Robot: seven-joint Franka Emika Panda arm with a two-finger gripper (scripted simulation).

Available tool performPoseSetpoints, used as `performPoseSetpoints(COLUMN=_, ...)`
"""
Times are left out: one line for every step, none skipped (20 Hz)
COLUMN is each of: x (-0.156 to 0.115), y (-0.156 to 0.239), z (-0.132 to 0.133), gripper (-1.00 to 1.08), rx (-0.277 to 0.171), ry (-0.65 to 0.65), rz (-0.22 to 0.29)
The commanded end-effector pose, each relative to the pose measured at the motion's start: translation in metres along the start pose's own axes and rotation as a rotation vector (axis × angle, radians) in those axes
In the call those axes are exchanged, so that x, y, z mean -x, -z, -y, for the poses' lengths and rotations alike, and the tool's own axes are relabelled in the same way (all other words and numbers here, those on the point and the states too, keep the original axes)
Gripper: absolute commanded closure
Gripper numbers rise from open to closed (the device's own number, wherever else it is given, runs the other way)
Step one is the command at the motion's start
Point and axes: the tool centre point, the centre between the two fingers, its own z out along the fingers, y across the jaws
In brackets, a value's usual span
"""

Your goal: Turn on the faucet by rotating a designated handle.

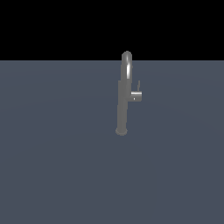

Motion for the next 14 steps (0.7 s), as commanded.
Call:
performPoseSetpoints(x=0.0, y=0.0, z=0.0, gripper=1.08, rx=0.0, ry=0.0, rz=0.0)
performPoseSetpoints(x=0.0, y=0.0, z=0.0, gripper=1.08, rx=0.0, ry=0.0, rz=0.0)
performPoseSetpoints(x=-0.001, y=0.0, z=0.0, gripper=1.08, rx=-0.001, ry=-0.001, rz=0.001)
performPoseSetpoints(x=-0.001, y=0.0, z=0.0, gripper=1.08, rx=-0.003, ry=-0.003, rz=0.003)
performPoseSetpoints(x=-0.002, y=0.0, z=0.0, gripper=1.08, rx=-0.006, ry=-0.006, rz=0.005)
performPoseSetpoints(x=-0.003, y=0.0, z=0.0, gripper=1.08, rx=-0.009, ry=-0.009, rz=0.008)
performPoseSetpoints(x=-0.005, y=0.0, z=0.0, gripper=1.08, rx=-0.013, ry=-0.013, rz=0.012)
performPoseSetpoints(x=-0.006, y=0.0, z=0.0, gripper=1.08, rx=-0.017, ry=-0.018, rz=0.016)
performPoseSetpoints(x=-0.008, y=0.0, z=0.0, gripper=1.08, rx=-0.023, ry=-0.023, rz=0.021)
performPoseSetpoints(x=-0.01, y=0.0, z=0.0, gripper=1.08, rx=-0.029, ry=-0.029, rz=0.027)
performPoseSetpoints(x=-0.013, y=-0.001, z=0.0, gripper=1.08, rx=-0.036, ry=-0.036, rz=0.033)
performPoseSetpoints(x=-0.016, y=-0.001, z=0.0, gripper=1.08, rx=-0.043, ry=-0.044, rz=0.04)
performPoseSetpoints(x=-0.019, y=-0.001, z=0.0, gripper=1.08, rx=-0.051, ry=-0.052, rz=0.048)
performPoseSetpoints(x=-0.022, y=-0.001, z=0.0, gripper=1.08, rx=-0.061, ry=-0.061, rz=0.056)
